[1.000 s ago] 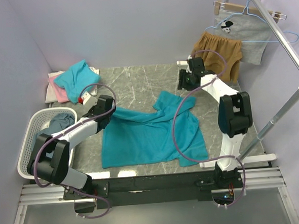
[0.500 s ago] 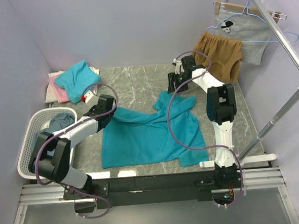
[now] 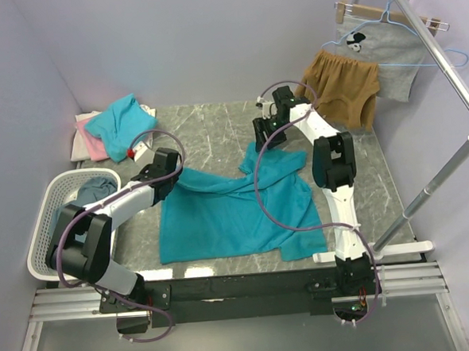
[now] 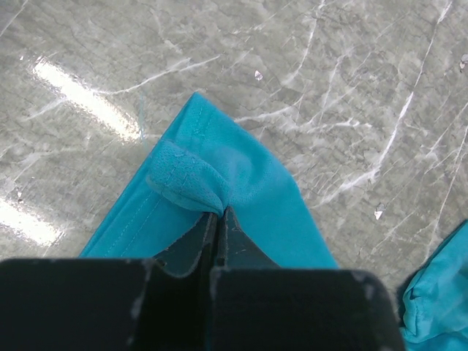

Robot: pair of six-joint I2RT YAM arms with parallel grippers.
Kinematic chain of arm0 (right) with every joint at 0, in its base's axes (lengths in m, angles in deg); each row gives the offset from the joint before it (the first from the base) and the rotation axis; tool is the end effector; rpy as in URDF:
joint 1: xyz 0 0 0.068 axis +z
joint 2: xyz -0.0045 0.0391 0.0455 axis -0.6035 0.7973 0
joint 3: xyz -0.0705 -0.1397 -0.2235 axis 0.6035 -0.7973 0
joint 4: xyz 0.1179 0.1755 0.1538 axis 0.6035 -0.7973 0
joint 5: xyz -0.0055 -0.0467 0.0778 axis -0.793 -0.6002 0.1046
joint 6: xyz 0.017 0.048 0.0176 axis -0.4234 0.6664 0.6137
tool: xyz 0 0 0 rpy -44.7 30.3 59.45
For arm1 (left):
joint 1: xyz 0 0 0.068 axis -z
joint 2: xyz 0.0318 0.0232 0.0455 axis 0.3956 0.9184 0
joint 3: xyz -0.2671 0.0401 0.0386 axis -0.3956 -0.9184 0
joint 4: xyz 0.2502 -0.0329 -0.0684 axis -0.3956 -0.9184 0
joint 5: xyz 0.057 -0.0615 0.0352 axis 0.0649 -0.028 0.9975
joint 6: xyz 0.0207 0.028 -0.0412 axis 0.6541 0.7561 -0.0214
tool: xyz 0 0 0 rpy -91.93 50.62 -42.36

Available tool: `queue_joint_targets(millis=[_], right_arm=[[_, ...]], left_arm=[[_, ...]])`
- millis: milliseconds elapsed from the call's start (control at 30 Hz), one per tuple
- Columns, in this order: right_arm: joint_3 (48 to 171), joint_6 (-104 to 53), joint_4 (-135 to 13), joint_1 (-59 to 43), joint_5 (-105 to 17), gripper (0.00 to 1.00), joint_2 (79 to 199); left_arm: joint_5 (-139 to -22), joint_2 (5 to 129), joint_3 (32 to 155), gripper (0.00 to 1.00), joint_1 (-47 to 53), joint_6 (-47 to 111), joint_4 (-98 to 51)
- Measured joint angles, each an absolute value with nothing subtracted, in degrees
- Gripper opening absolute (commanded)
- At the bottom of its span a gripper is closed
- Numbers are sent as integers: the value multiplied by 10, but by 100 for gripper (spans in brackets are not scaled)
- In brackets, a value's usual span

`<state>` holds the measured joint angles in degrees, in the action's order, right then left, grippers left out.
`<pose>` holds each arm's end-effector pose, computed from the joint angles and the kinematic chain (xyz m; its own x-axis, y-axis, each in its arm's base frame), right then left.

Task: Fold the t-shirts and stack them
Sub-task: Flatten out the tshirt

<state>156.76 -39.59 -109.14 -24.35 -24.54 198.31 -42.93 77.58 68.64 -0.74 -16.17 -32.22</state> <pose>0.5007 0.1302 0.1671 -0.8394 -0.3089 -0.4473 -0.4872 0.7925 0.3669 0.2881 -0.1009 0.1970 -0.3458 -0.6678 -0.6591 -0.5569 0.7114 -0.4286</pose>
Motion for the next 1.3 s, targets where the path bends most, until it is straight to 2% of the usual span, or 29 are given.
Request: queue_joint_targets(millis=[100,200,233,300,333,367,567,700,933,1133,1300], right_arm=[[1597,-401,-1110,-234,-254,59,1999],[1605,-402,-1116,-227,-263,39,2004],[1608,-399,-1121,-225,-269,28,2007],[1616,-395,-1126,-224,-278,15,2013],[1620,-391,-1128,-223,-281,4,2017],[1624,-386,-1130,-224,-286,0,2019],[1622,-364,-1128,-223,-296,0,2020],[1573,-349,-1094,-223,-313,0,1989],[1418,-306,-1019,-224,-411,0,1816],[1418,-286,-936,-233,-486,0,1663],[1433,-274,-898,-241,-520,0,1652]], left_arm=[[-431,777,688,2,-9,-161,-323],[-432,777,690,2,-12,-160,-324],[-432,777,691,3,-12,-160,-324],[-433,777,691,3,-13,-160,-324],[-435,777,692,3,-13,-160,-324],[-437,777,692,3,-14,-159,-324],[-445,783,692,1,-15,-157,-326],[-452,786,709,1,-18,-130,-339],[-458,788,839,2,-34,-50,-384],[-489,798,911,4,-88,6,-393],[-518,903,1000,4,-112,30,-416]])
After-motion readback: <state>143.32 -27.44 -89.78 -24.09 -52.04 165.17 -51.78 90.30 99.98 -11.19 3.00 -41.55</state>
